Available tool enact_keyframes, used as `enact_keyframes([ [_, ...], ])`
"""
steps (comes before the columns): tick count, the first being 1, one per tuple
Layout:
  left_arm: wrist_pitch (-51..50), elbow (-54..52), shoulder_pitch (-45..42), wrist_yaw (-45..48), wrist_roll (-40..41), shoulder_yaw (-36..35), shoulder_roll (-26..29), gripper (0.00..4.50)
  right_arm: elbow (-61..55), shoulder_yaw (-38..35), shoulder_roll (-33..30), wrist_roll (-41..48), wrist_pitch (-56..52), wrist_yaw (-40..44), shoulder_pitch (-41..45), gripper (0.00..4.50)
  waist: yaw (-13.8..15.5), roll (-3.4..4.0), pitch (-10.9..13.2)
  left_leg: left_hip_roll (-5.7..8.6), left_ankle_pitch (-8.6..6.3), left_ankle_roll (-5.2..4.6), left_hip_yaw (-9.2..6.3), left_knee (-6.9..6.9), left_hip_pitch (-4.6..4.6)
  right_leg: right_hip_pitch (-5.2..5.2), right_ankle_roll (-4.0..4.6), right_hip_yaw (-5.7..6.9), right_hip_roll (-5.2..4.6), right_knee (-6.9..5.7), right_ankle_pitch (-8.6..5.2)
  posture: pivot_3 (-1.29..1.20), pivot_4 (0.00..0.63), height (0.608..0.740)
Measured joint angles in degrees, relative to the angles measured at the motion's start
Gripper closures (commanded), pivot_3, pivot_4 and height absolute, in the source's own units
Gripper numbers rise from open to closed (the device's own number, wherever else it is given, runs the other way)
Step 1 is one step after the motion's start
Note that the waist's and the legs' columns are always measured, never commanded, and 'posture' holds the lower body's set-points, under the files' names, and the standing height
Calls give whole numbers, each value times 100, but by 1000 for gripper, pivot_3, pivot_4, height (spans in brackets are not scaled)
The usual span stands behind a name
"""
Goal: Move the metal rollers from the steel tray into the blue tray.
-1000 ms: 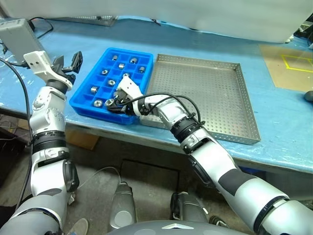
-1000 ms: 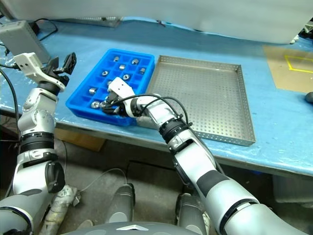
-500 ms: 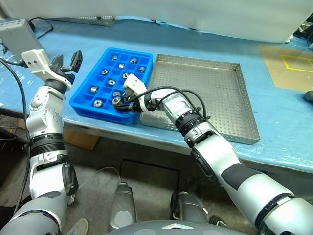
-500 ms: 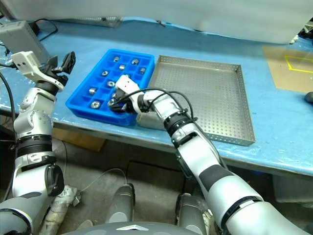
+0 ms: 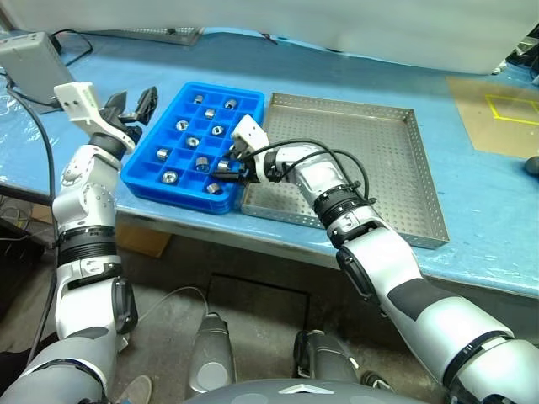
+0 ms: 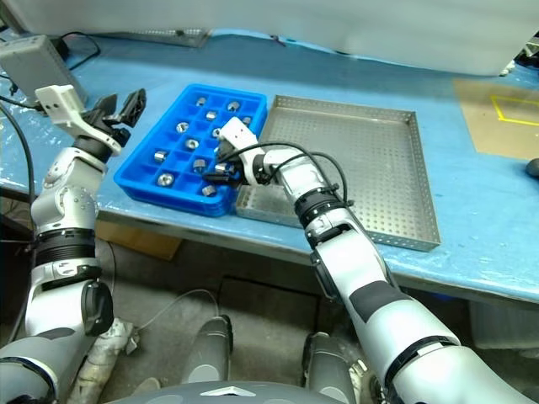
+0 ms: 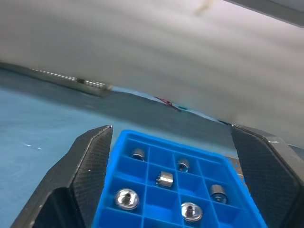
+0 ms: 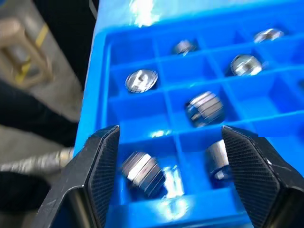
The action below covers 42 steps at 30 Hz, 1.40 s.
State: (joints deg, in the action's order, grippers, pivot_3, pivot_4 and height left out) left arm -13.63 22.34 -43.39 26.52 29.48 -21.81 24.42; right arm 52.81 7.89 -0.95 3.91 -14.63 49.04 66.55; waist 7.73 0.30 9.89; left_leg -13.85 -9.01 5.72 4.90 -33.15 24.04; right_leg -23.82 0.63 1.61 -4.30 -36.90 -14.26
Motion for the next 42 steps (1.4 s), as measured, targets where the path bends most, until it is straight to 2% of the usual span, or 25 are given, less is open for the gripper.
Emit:
enact_keyframes([
  [5,155,542,-407,648,-158,515,-276,247,-1039,-779,-475,349,45,-699,-534,927,7,-4,-2,9,6,-10,16,-6,-9,11,-6,-15,-2,2,7,-70,150,740],
  [10,447,1462,-754,1291,-427,894,-497,247,-2278,-1180,-1094,302,217,-1602,-1742,927,-136,-6,-3,8,8,-12,28,-4,-22,18,-12,-31,2,4,14,-166,150,740],
  [15,620,1949,-1048,2197,-575,1244,-643,247,-3269,-1891,-1101,793,-269,-2270,-2580,927,-373,-6,-3,9,6,-17,58,10,-58,29,-12,-52,2,8,19,-202,150,740],
  [19,1013,2430,-1083,2531,-836,1422,-834,124,-4155,-1987,-1122,1001,-568,-2476,-3219,906,-507,-6,-3,9,5,-20,66,33,-111,71,-10,-66,2,22,19,-219,150,740],
  [22,1210,2477,-986,2593,-968,1544,-1083,0,-4464,-1949,-1119,1033,-743,-2591,-3561,350,-533,-6,-3,13,5,-21,73,31,-115,72,-9,-76,1,23,20,-225,150,740],
  [23,1246,2448,-925,2589,-984,1562,-1146,0,-4552,-1925,-1119,1033,-776,-2625,-3639,55,-541,-6,-3,13,6,-21,75,31,-118,72,-9,-79,1,23,21,-225,150,740],
  [24,1264,2387,-836,2576,-1001,1575,-1203,0,-4649,-1916,-1119,1045,-830,-2657,-3703,23,-547,-6,-3,12,5,-22,77,31,-121,72,-8,-83,2,23,22,-203,150,740],
  [29,1309,2212,-586,2380,-1122,1643,-1379,0,-4896,-1946,-1119,1253,-957,-2703,-3750,23,-530,-6,-2,13,12,-32,81,33,-127,72,-5,-88,2,24,21,-192,150,740],
  [42,1368,1953,-584,2315,-1219,1714,-1390,0,-4610,-1889,-1188,1227,-690,-2818,-3491,23,-520,-6,-2,16,13,-35,89,44,-129,72,-6,-96,2,31,21,-160,150,740],
])
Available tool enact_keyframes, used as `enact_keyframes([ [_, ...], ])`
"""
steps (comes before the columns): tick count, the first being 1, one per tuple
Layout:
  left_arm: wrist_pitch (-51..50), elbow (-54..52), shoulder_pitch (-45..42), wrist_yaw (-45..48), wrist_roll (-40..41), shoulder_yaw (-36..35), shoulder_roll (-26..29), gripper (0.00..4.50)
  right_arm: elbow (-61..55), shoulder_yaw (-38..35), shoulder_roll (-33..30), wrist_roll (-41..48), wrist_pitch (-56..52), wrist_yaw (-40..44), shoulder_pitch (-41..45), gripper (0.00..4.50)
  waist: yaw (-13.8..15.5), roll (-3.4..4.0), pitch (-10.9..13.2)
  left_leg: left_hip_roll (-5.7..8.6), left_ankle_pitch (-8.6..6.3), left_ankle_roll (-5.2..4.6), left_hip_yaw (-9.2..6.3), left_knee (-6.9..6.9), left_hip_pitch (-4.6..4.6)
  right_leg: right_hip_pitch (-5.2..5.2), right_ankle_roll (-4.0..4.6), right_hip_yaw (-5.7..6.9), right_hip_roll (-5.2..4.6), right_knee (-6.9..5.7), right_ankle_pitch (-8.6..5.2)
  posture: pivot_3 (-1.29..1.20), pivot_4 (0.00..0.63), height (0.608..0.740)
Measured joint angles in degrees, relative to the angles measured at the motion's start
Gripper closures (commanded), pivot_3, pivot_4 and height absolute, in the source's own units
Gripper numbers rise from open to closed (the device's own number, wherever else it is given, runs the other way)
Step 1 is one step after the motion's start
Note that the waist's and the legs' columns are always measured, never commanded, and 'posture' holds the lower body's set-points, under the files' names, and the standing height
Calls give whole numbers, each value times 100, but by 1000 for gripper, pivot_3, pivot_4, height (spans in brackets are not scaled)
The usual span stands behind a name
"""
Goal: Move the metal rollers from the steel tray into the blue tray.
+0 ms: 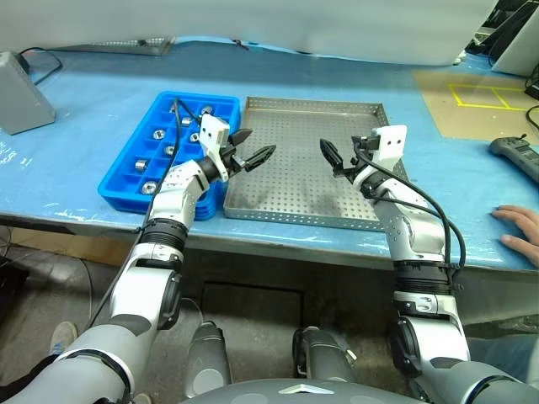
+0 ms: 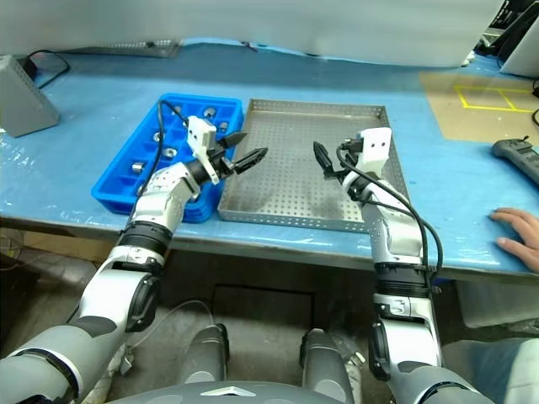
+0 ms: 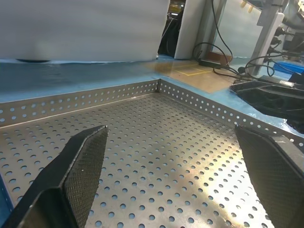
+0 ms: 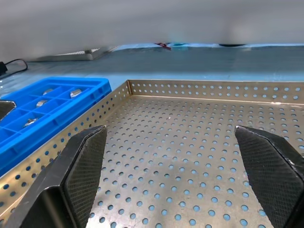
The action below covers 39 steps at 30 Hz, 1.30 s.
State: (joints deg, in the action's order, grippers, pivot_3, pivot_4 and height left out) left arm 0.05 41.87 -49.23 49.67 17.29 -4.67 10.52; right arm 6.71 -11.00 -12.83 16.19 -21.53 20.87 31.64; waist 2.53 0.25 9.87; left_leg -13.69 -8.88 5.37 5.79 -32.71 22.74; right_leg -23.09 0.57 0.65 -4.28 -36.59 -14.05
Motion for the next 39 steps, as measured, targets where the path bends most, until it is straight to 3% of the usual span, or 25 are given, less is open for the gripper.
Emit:
enact_keyframes([
  [17,114,-142,81,-247,-73,-19,53,0,250,147,128,-26,232,-91,137,23,4,0,0,0,-1,-11,1,54,19,0,-5,22,3,76,3,-27,150,740],
  [22,-4,-559,549,-459,-54,-263,529,0,594,224,211,-4,245,114,189,23,28,0,0,-2,-3,-8,-1,58,23,0,-5,40,0,80,3,60,150,740],
  [32,1,-787,1023,-659,-14,-792,1356,0,1404,190,1,55,458,530,901,23,357,3,1,-8,4,-3,-6,53,36,1,-2,59,-7,75,7,108,150,740],
  [39,-39,-1037,1329,-789,164,-856,999,0,1865,39,-128,106,470,626,951,23,511,3,1,-8,5,-1,-10,50,43,1,-3,64,-10,75,8,91,150,740],
])
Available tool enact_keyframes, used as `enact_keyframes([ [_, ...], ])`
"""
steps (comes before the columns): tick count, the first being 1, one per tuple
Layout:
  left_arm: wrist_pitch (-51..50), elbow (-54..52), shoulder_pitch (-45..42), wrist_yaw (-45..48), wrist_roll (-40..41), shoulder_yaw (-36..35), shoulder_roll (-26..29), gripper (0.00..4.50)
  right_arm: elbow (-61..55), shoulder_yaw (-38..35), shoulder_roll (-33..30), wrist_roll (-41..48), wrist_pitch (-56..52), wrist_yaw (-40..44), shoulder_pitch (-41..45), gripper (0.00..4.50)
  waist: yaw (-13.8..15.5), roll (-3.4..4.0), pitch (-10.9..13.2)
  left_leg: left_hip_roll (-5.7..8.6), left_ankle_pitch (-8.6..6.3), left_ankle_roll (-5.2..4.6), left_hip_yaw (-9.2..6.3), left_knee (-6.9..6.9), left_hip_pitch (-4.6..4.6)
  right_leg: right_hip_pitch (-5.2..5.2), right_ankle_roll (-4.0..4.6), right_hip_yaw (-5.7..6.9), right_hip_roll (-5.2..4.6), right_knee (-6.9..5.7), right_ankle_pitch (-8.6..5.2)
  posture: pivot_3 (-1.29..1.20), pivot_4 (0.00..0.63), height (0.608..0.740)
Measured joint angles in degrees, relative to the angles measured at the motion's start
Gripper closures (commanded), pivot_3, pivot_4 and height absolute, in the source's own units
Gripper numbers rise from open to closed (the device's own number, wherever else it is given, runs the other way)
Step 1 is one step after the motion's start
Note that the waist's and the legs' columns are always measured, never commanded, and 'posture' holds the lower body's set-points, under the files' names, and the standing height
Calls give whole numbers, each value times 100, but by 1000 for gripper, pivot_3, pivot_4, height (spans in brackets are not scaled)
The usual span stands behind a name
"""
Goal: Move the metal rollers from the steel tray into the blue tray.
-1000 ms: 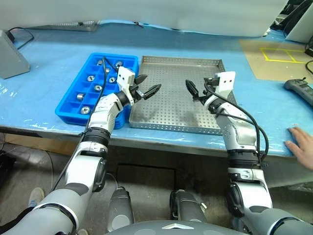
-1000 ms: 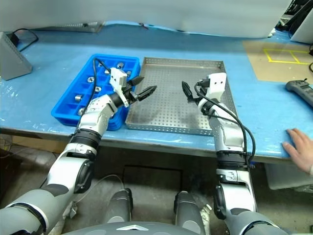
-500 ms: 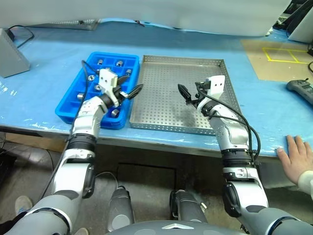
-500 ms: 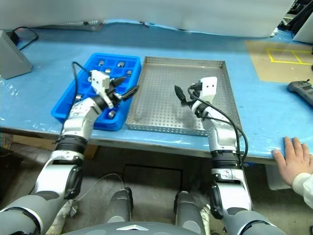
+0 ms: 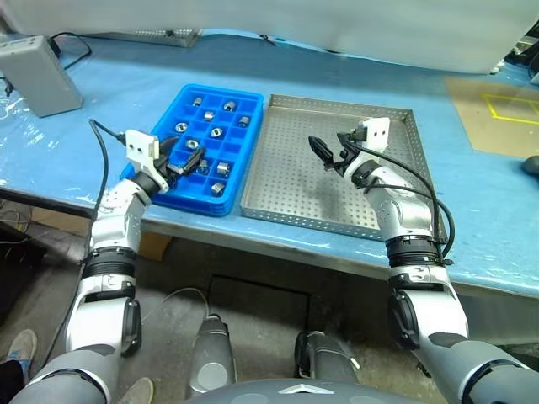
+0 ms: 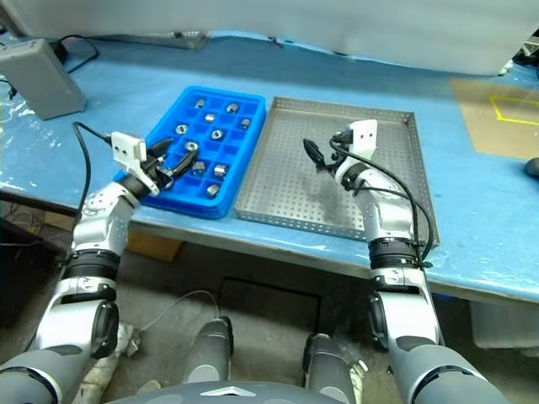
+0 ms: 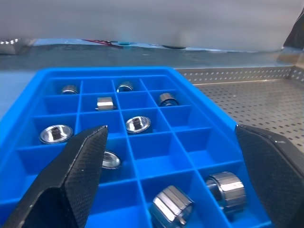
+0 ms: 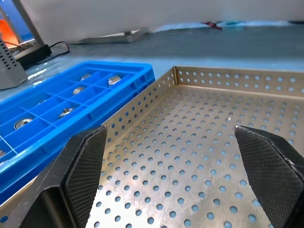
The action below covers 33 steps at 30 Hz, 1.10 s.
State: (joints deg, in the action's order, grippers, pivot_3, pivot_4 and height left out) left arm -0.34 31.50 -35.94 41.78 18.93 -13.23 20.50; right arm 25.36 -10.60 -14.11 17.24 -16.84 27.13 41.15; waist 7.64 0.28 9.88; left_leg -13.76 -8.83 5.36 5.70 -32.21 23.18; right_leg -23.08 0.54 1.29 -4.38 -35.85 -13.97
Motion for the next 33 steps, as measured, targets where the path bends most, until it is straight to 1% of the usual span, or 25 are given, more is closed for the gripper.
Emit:
enact_keyframes([
  [3,-23,-192,15,-43,6,140,-265,0,95,12,-2,-26,37,-2,81,23,-6,0,0,0,1,1,0,-3,-2,0,-2,-2,0,-3,1,56,150,740],
  [6,-23,-189,-60,-23,3,301,-506,0,-55,60,-3,-44,48,-7,126,23,-43,0,0,0,2,2,0,-3,-3,0,-3,-4,2,-5,2,24,150,740],
  [15,61,603,-863,271,-21,601,-953,0,-598,-24,-191,-27,-43,-257,-28,23,-113,0,0,2,2,1,2,-3,-5,0,-8,-12,4,-3,5,-88,150,740],
  [18,125,856,-976,378,-44,650,-1000,0,-625,-36,-228,-34,-43,-326,-46,23,-208,0,0,3,2,1,2,-4,-5,0,-10,-13,4,-3,6,-95,150,740],
  [23,224,987,-1118,426,-113,689,-1101,0,-471,-21,-428,-247,55,-387,-64,23,-245,0,0,2,2,0,2,-5,-8,0,-10,-16,6,-3,7,-80,150,740],
  [29,235,1038,-1172,428,-135,693,-1133,0,-113,69,-412,-429,316,-403,-32,23,-255,0,0,3,2,-2,2,-6,-6,0,-9,-17,6,-3,7,-72,150,740],
  [33,222,1037,-1172,469,-136,701,-1123,0,9,47,-254,-430,469,-505,23,23,-248,0,0,2,2,-3,2,-6,-7,0,-8,-16,6,-3,7,-45,150,740],
])
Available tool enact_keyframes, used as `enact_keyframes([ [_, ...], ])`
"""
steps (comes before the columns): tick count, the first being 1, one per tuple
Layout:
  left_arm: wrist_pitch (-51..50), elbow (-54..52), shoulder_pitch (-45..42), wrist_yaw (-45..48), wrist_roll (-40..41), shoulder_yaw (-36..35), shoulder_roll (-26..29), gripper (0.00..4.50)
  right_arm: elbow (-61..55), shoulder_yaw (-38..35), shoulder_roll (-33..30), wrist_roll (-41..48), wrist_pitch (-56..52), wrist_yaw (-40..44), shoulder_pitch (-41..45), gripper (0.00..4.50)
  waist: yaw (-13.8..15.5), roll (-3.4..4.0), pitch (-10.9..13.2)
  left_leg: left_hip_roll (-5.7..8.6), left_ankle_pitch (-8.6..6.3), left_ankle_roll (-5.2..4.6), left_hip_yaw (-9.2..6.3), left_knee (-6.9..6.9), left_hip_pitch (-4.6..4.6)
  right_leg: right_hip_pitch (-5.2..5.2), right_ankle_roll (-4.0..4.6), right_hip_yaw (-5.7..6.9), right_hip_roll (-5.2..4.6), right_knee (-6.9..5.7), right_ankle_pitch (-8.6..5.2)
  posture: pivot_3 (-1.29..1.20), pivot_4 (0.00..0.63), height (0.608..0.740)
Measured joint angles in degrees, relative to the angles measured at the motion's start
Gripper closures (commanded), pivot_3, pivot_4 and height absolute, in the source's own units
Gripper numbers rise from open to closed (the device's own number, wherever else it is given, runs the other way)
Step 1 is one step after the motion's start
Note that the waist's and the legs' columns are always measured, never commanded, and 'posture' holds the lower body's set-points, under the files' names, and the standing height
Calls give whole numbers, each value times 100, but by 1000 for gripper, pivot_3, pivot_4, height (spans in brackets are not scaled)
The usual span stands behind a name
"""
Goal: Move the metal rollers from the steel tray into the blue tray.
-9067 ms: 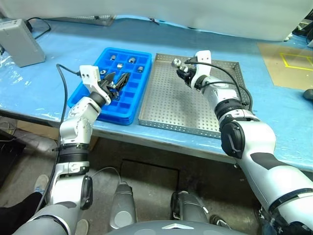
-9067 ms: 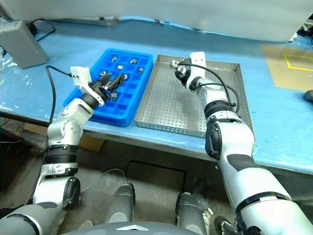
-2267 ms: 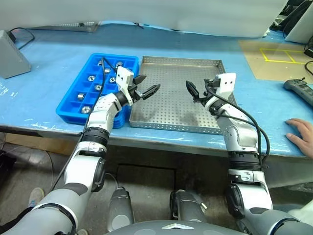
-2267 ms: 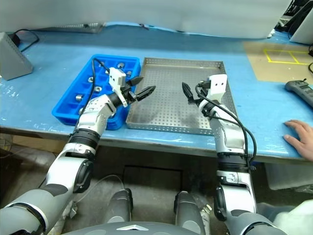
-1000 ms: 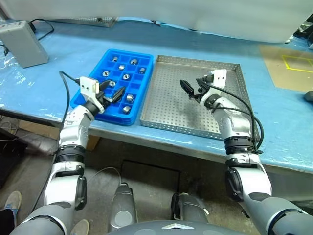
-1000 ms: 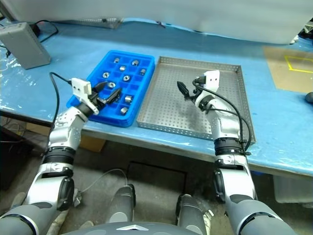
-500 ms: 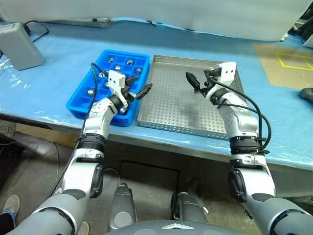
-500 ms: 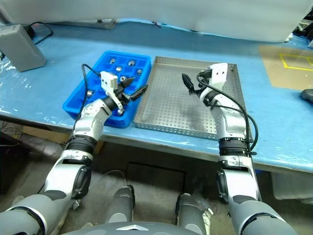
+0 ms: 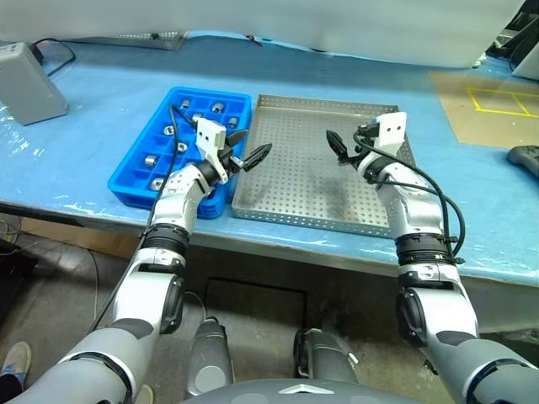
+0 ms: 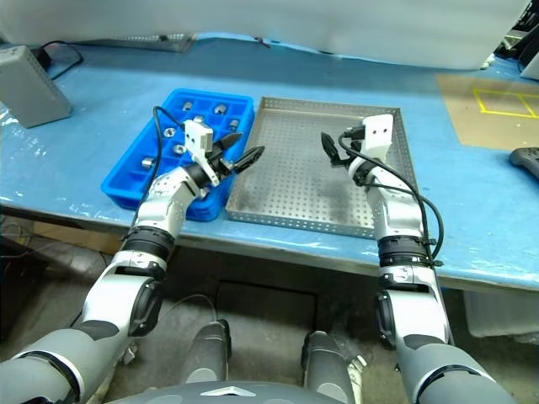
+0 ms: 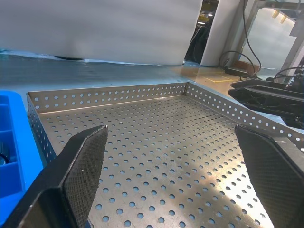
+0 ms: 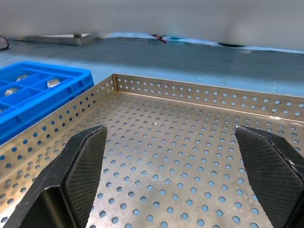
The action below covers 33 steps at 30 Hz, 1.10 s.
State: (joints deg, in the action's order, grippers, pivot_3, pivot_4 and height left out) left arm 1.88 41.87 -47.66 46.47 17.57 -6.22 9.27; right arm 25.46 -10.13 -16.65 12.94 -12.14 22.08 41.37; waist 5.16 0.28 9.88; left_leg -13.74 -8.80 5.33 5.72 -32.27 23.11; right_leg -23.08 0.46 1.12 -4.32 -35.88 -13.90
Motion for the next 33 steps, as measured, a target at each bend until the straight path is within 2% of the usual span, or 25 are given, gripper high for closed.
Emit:
enact_keyframes([
  [14,-47,-56,2,11,14,-69,228,0,357,477,206,-166,280,375,6,23,43,0,0,0,1,-2,-1,0,3,0,1,5,-2,1,0,29,150,740],
  [33,-78,-488,380,-185,25,-50,177,0,-130,964,494,-230,-42,684,-209,23,59,0,0,-2,0,-1,-1,1,4,0,1,8,-4,2,0,42,150,740],
])
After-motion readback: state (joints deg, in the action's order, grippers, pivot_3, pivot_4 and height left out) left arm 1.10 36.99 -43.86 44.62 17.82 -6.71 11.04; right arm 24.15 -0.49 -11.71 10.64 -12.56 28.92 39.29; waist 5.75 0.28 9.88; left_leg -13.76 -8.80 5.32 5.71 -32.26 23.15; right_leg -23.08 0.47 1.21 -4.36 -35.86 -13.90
